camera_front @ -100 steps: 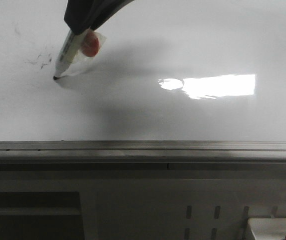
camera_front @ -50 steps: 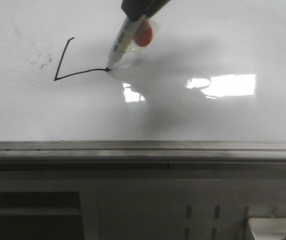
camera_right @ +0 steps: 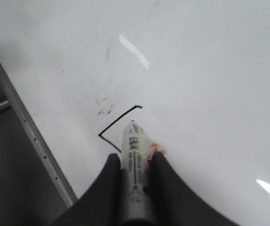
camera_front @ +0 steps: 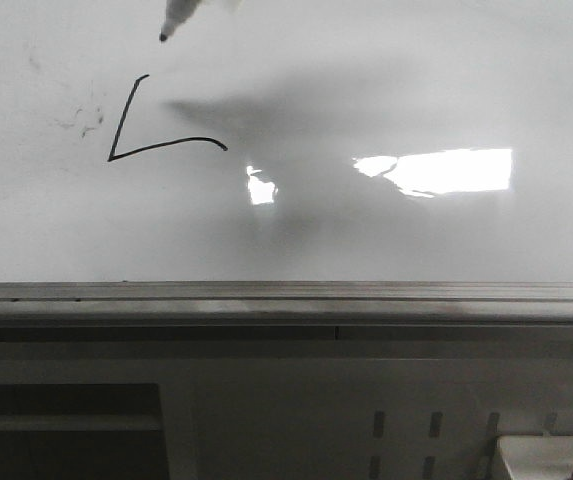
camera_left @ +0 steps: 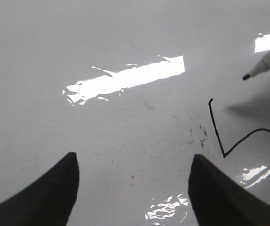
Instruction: Write number 4 on whiteboard
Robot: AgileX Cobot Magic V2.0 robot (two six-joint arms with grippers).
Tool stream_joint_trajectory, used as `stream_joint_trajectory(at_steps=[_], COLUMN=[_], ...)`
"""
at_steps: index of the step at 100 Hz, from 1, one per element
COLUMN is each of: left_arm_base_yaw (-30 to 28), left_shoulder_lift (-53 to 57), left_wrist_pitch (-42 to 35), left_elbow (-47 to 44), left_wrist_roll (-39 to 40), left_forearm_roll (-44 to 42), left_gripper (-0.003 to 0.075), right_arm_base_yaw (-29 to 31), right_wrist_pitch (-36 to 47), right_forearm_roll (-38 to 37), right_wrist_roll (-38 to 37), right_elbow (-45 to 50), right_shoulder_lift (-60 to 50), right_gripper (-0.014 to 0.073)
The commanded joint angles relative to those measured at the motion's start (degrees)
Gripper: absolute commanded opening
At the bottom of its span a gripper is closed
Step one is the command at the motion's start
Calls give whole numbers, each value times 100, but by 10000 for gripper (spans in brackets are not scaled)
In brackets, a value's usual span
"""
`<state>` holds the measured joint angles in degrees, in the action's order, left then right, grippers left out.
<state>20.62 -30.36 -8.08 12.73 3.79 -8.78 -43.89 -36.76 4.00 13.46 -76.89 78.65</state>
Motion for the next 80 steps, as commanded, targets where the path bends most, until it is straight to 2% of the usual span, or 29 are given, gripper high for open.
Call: stream_joint_trajectory(at_steps=[1, 48, 80], left_arm_base_yaw=[-22, -22, -22], left_shoulder_lift=[-7, -7, -7], left_wrist_pitch=[-475, -475, -475], left_elbow=[168, 168, 168], left_wrist_roll=[48, 48, 48], left_forearm_roll=[69, 69, 69], left_gripper=[459, 459, 459], right_arm_base_yaw=[16, 38, -203], right_wrist_pitch=[426, 217, -238], right_forearm_roll=[-113, -346, -5], right_wrist_roll=[2, 2, -38], right_elbow=[-358, -397, 474], right_shoulder_lift=[-12, 265, 265], right_gripper=[-62, -62, -62])
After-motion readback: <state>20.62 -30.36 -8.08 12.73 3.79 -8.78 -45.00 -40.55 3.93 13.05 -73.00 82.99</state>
